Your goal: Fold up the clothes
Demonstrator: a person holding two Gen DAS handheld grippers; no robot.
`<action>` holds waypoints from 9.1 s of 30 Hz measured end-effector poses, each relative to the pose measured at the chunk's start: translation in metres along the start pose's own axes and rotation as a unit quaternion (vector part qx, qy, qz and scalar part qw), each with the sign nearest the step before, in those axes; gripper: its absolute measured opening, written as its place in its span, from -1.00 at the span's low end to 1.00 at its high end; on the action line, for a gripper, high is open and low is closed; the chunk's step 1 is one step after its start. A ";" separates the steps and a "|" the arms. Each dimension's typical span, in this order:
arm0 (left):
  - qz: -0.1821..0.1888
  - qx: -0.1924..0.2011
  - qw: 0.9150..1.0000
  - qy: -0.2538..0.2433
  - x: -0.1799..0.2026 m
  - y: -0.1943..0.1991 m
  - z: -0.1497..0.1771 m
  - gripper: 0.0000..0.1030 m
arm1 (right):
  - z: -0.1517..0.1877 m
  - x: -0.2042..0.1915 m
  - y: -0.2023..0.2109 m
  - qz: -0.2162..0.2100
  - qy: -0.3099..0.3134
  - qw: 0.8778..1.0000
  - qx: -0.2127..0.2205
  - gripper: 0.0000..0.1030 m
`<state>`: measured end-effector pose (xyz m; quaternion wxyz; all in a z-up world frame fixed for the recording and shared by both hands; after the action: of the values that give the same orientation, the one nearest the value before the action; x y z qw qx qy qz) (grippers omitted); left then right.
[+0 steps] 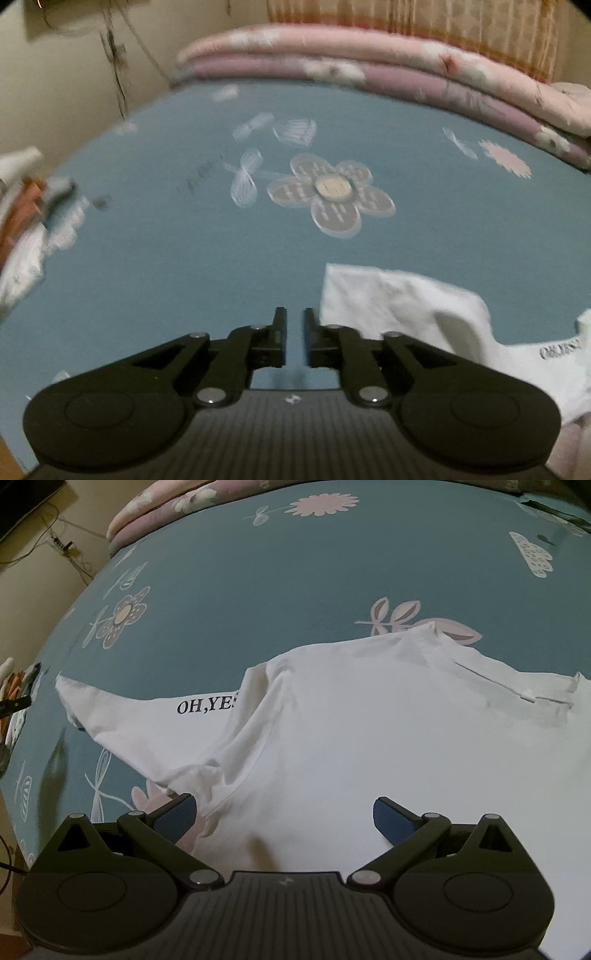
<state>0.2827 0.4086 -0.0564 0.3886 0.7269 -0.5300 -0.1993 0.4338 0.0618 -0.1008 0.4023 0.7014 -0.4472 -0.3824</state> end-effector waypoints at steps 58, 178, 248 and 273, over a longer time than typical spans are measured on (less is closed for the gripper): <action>0.113 -0.029 0.975 0.190 -0.010 -0.060 0.022 -0.86 | 0.006 -0.114 -0.009 -0.066 0.107 0.992 -0.019 0.61; 0.298 -0.130 0.925 -0.197 0.247 -0.075 0.039 0.29 | 0.083 0.032 0.023 -0.013 0.022 1.000 -0.008 0.53; 0.159 -0.101 0.982 -0.024 0.026 -0.029 0.093 0.51 | 0.018 -0.172 -0.059 -0.045 0.183 0.981 0.038 1.00; 0.162 -0.066 0.983 -0.052 0.013 -0.048 0.038 0.60 | 0.031 -0.198 -0.082 0.019 0.196 0.980 0.006 1.00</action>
<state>0.2898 0.3900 -0.1156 0.4349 0.5931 -0.6457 -0.2055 0.3716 0.2624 -0.1524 0.4851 0.7566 -0.3753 -0.2268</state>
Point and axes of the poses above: each gripper's, at about its wrist camera, not at the fingertips, and y roughly against the way its jaws point, x to its right, z to its underside, the point moved 2 cm from there along -y, roughly the way its jaws point, and after that the axes turned 10 degrees about z, right-handed, at the moved point
